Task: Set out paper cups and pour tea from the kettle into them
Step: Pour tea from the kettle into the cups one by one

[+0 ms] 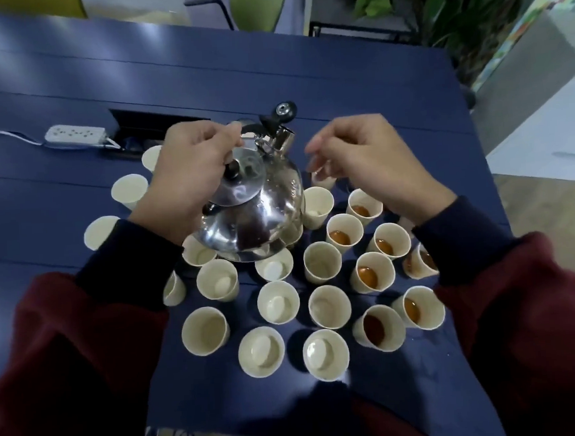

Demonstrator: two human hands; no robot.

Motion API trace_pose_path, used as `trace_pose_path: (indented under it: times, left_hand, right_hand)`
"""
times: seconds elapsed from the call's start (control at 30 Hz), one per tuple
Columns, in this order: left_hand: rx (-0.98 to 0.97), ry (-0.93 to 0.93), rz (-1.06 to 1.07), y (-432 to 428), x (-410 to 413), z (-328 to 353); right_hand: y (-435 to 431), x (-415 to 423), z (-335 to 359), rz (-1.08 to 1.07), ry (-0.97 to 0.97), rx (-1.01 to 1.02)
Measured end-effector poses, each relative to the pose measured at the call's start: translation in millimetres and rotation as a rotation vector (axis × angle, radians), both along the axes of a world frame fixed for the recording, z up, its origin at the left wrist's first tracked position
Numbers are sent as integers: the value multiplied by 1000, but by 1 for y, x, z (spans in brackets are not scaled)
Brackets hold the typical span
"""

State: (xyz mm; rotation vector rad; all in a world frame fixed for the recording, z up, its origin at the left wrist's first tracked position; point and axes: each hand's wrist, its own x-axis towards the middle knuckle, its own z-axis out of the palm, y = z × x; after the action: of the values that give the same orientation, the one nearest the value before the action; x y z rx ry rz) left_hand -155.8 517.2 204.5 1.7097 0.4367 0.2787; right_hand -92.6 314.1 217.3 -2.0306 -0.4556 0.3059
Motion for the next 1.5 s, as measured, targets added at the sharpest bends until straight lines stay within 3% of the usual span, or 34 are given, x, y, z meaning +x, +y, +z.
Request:
trace_pose_path:
  times: [0.1,0.33,0.53,0.67,0.77,0.83,0.97,1.03,1.2,1.5]
  left_hand:
    - [28,8,-46,18,6,-3]
    - [102,57,-30,25,25,-14]
    - [193,13,-90,26,38,-14]
    - [275,-37,-147,25,47,-8]
    - [274,-19,-154,24,55,-10]
    - [296,-3,-177,23,56,-14]
    - [390,7,-206,19,58,-25]
    - [404,12,-210,16,62,-29]
    - [421,6,-230,7,68,-33]
    - [635,-49,-300,-4,74,-25]
  right_hand:
    - [-12,22,-45,-144,-116,-246]
    - [-13,34,-151,26,-173,-807]
    - [4,38,-185,25,-290,-931]
    - [13,44,-197,-78,-402,-904]
    - [14,52,-201,-88,-369,-878]
    - [13,51,-197,-113,-328,-750]
    - [6,50,-185,-160,-202,-310]
    - [3,52,-176,-157,-186,-206]
    - [-3,51,-167,-114,-190,-193]
    - [-6,52,-163,-114,-226,-275]
